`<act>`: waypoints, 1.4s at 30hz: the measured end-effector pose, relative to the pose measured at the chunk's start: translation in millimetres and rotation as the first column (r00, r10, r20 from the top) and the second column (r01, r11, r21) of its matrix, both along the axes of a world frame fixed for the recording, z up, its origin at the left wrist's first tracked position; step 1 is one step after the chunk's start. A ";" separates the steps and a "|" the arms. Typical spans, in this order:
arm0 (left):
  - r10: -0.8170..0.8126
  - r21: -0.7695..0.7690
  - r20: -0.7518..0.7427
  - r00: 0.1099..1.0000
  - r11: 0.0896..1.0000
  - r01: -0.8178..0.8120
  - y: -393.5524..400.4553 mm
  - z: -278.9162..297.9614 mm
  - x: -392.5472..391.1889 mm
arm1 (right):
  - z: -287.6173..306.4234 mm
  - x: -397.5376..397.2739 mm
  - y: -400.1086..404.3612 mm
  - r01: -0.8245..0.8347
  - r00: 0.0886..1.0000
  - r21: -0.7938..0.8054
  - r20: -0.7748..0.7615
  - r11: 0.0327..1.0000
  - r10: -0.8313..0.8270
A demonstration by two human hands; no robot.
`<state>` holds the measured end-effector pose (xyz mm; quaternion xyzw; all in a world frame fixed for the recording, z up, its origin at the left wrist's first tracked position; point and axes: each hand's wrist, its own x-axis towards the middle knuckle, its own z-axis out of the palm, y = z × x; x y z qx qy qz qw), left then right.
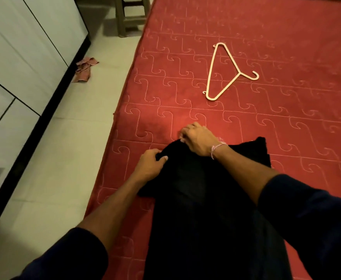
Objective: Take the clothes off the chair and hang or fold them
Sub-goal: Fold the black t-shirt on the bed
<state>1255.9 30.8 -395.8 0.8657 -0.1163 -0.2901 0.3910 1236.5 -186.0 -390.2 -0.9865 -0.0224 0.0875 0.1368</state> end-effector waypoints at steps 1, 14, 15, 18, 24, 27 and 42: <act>0.010 -0.003 -0.062 0.998 1.000 -0.010 3.0 -0.5 4.2 | -0.1 1.3 -0.8 0.027 1.000 0.023 0.007 0.999 -0.027; 0.319 -0.009 -0.120 0.940 0.946 -0.323 55.3 -20.2 50.3 | -18.3 7.5 19.8 0.139 0.985 -0.252 0.135 0.958 -0.108; 0.411 -0.028 -0.125 0.903 0.908 -0.417 56.8 -23.3 48.6 | -20.5 6.6 24.4 0.161 0.979 -0.299 0.170 0.941 -0.114; 0.553 -0.077 -0.212 0.806 0.813 -0.578 61.0 -23.7 37.5 | -23.7 0.1 41.0 0.263 0.956 -0.329 0.215 0.907 -0.199; 0.516 -0.029 0.069 0.854 0.856 -0.516 57.8 -26.5 20.0 | -36.7 -16.0 65.1 0.417 0.882 -0.016 0.247 0.909 -0.400; 0.485 0.007 0.236 0.842 0.866 -0.500 46.0 -20.1 16.5 | -51.7 -37.2 75.8 0.303 0.921 -0.076 0.279 0.950 -0.272; 0.575 0.013 0.256 0.777 0.802 -0.598 42.9 -18.6 -7.5 | -41.1 -57.7 104.3 0.373 0.903 0.081 0.198 0.924 -0.382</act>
